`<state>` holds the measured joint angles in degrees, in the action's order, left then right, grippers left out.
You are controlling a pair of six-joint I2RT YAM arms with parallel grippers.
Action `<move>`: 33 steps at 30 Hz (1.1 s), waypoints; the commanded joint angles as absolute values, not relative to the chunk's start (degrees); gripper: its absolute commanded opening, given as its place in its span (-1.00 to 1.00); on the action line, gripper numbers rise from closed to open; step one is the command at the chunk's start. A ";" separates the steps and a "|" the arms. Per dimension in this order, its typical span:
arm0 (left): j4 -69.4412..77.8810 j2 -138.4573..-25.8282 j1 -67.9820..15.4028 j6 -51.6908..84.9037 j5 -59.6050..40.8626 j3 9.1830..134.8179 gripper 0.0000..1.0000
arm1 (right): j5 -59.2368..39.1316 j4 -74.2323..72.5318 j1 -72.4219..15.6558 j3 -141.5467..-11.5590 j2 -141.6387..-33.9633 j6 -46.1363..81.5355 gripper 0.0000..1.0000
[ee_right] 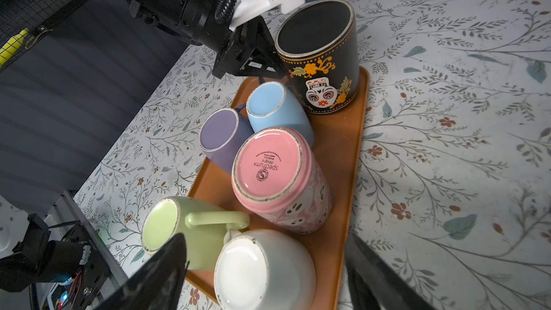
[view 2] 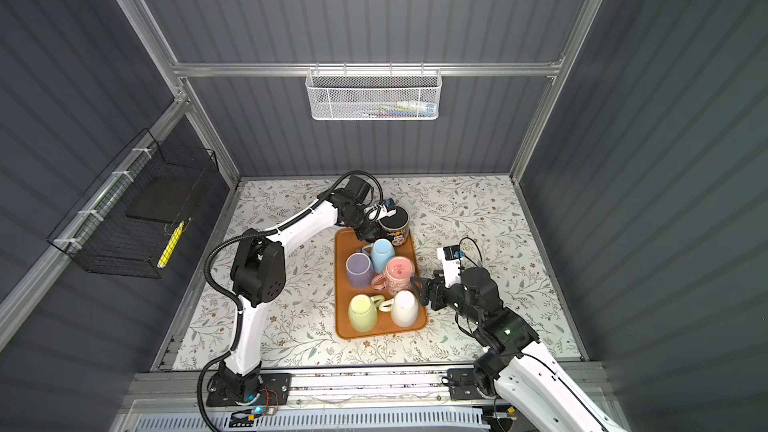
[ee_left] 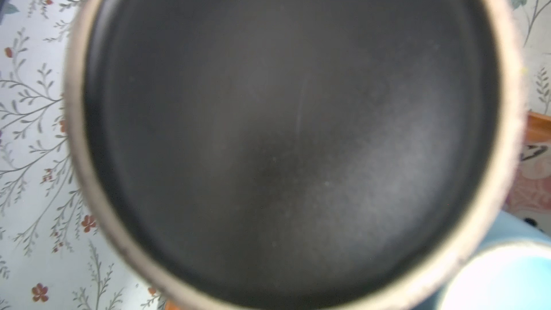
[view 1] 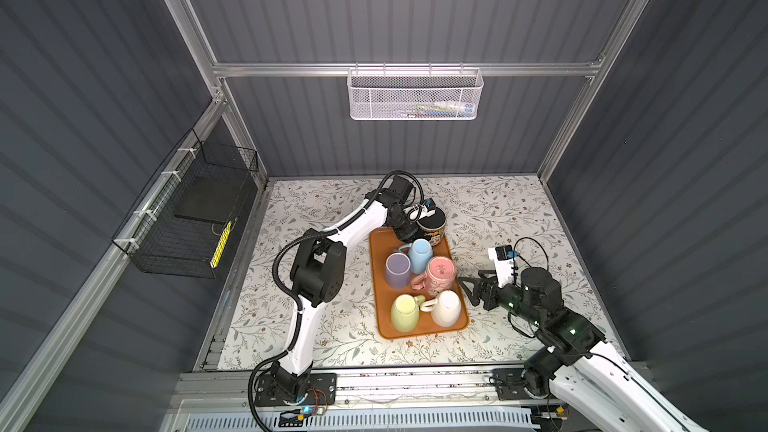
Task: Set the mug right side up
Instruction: 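Lower the left gripper onto the black mug and close on it, then lift the black mug off the tray with the left gripper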
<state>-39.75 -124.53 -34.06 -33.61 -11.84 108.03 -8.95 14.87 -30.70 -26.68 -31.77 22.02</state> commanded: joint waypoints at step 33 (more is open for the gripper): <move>-12.51 -94.69 -32.52 -5.60 -25.33 92.30 -1.00 | -16.61 7.80 -29.66 -26.54 -32.33 23.78 0.66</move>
